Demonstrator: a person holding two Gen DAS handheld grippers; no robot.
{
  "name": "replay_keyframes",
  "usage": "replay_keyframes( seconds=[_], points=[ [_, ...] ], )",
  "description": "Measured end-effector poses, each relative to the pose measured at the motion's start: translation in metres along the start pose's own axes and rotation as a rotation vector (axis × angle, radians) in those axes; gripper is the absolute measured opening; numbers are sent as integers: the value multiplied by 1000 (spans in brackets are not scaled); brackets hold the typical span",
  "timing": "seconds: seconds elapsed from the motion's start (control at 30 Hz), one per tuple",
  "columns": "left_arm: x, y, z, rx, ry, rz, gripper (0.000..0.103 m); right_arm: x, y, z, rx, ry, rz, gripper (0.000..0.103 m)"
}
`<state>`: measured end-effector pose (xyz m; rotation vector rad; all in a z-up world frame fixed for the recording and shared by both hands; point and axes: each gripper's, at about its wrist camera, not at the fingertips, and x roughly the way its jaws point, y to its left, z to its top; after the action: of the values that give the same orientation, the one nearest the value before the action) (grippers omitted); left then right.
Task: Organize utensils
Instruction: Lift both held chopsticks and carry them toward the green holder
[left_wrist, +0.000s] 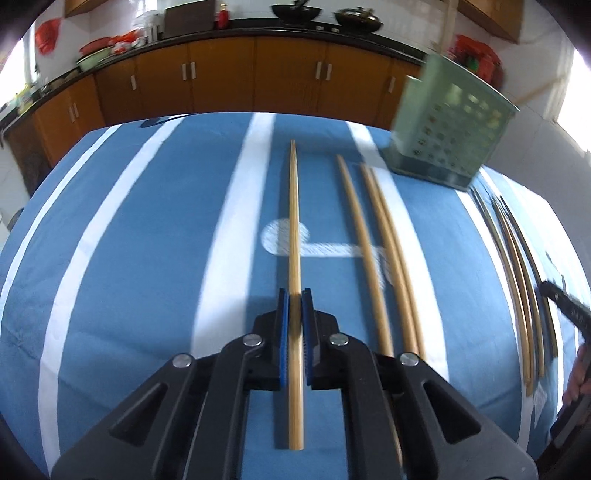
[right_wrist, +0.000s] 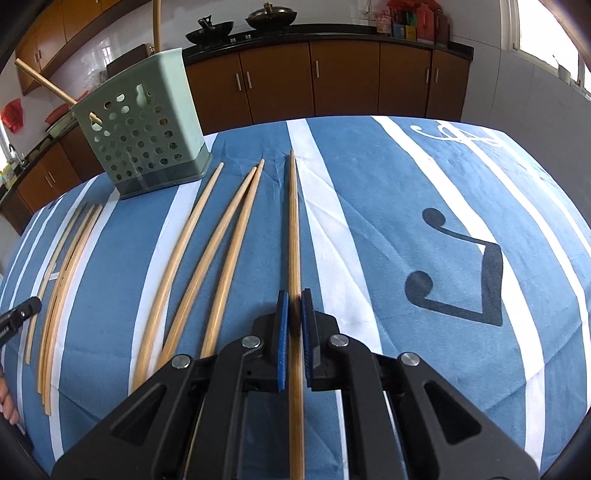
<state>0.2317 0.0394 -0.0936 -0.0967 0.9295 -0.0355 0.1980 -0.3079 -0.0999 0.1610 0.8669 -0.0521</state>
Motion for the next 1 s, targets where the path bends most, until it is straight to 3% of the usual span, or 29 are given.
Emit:
replay_keyframes(
  seconds=[0.27,1.0],
  points=[
    [2,10,1,1,-36,-1,9,2,-2,2,9,-9,11,8],
    [-8,8,-13,28,-31,7,9,-4,-1,-6,-10,1,21,8]
  ],
)
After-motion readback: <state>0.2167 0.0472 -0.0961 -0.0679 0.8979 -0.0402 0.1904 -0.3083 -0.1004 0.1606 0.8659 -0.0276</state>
